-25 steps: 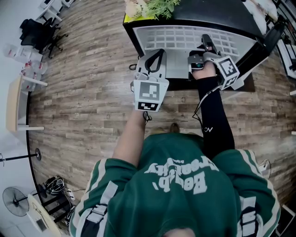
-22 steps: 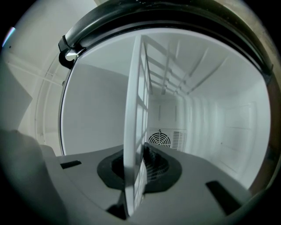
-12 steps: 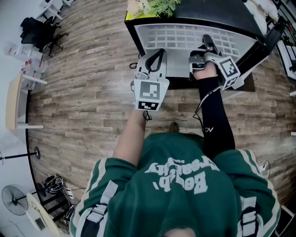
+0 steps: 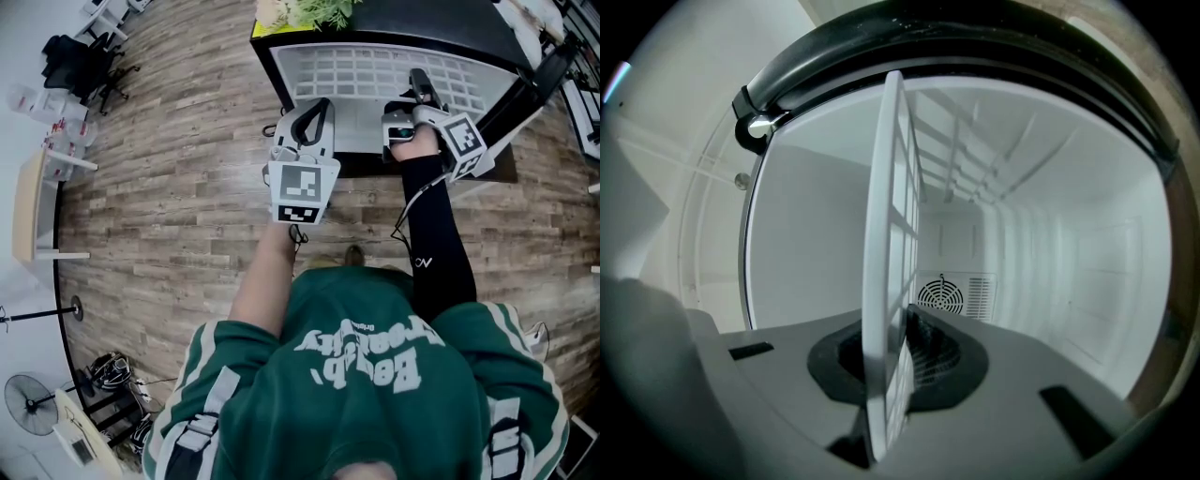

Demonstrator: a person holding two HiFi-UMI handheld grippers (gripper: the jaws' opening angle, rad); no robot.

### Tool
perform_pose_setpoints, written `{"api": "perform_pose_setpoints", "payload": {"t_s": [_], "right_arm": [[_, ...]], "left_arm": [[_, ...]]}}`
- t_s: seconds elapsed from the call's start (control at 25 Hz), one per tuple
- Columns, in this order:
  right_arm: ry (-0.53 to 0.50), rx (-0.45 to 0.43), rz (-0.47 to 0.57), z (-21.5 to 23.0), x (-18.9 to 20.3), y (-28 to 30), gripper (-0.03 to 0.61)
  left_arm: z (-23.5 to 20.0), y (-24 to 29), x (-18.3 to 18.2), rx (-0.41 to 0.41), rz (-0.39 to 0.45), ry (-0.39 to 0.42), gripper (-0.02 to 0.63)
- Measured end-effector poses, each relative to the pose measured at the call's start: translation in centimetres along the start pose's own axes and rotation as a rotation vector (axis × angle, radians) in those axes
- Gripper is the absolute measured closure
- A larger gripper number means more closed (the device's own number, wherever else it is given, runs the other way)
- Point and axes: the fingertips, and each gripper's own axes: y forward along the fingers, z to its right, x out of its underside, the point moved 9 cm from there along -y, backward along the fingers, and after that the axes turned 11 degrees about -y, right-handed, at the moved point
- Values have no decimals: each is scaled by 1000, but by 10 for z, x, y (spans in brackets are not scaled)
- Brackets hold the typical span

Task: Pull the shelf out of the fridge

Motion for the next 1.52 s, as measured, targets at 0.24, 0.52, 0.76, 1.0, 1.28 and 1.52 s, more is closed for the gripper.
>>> {"api": "perform_pose_setpoints", "payload": {"t_s": [0.24, 0.52, 0.76, 1.0, 1.28, 1.52], "right_arm": [[-12, 2, 4, 0, 0, -2, 535], [-18, 11, 6, -3, 0, -6, 535], [-16, 13, 13, -3, 1, -10, 535], [-13, 14, 17, -5, 2, -13, 536], [-16, 17, 20, -4, 1, -16, 537], [-20, 28, 18, -5, 2, -22, 537]], "left_arm": [[0, -3, 2, 5, 0, -7, 597], [-3, -6, 1, 19, -2, -15, 597], [-2, -8, -1, 33, -6, -11, 597], [-3, -12, 0, 40, -12, -7, 597], [-3, -17, -2, 37, -8, -10, 597], [-4, -21, -4, 44, -6, -17, 597]]}}
